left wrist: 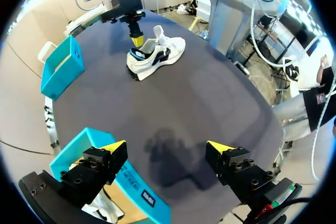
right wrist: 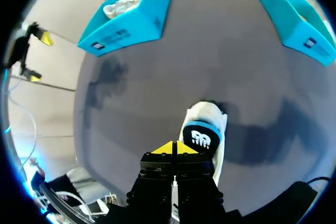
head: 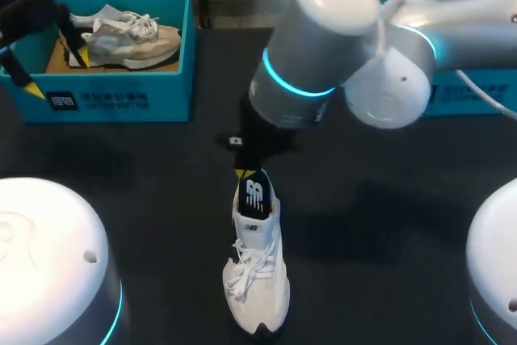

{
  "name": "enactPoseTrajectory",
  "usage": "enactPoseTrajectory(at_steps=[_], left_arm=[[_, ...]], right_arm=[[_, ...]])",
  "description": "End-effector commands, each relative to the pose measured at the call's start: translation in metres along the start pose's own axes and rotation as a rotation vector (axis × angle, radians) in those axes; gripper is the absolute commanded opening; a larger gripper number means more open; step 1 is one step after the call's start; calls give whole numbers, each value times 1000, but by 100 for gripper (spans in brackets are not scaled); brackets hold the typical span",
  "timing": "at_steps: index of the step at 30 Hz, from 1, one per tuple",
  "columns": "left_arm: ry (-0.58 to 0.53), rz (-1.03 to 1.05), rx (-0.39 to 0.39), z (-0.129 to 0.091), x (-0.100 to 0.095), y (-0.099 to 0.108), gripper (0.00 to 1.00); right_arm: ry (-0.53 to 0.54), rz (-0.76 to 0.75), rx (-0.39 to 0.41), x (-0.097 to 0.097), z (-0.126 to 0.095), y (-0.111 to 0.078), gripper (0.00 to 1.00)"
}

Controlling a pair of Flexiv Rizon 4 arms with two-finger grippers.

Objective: Take the shoe out of the shoebox, open the shoe tongue, remove and reinsert the insole, then place the shoe into the shoebox

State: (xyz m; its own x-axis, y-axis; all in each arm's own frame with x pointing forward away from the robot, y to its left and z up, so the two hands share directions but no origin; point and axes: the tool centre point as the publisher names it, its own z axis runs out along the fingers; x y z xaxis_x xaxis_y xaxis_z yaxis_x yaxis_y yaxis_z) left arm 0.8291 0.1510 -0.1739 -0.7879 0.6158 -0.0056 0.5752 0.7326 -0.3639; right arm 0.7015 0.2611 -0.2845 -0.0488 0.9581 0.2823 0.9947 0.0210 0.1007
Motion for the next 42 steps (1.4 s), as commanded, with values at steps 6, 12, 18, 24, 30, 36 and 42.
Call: enactPoseTrajectory(at_steps=[6,12,18,24,30,36,42], left_arm=[[59,1,4,-2,-5,4,100],[59,1,4,-2,-5,4,100],[59,1,4,-2,-5,4,100],[59,1,4,-2,-5,4,100],[59,1,4,-2,-5,4,100],[59,1,4,-2,-5,4,100],[59,1,4,-2,-5,4,100]], right_arm=[[-242,58,-15,-5,-10,-16,0],[-305,67,25,-1,-11,-17,0],[-305,67,25,-1,-11,-17,0],[-350,61,48,2,-1,-10,0],[-410,43,23,-5,18,-13,0],[-414,25,-12,-17,28,-14,0],[-424,22,-40,-27,33,-14,0]])
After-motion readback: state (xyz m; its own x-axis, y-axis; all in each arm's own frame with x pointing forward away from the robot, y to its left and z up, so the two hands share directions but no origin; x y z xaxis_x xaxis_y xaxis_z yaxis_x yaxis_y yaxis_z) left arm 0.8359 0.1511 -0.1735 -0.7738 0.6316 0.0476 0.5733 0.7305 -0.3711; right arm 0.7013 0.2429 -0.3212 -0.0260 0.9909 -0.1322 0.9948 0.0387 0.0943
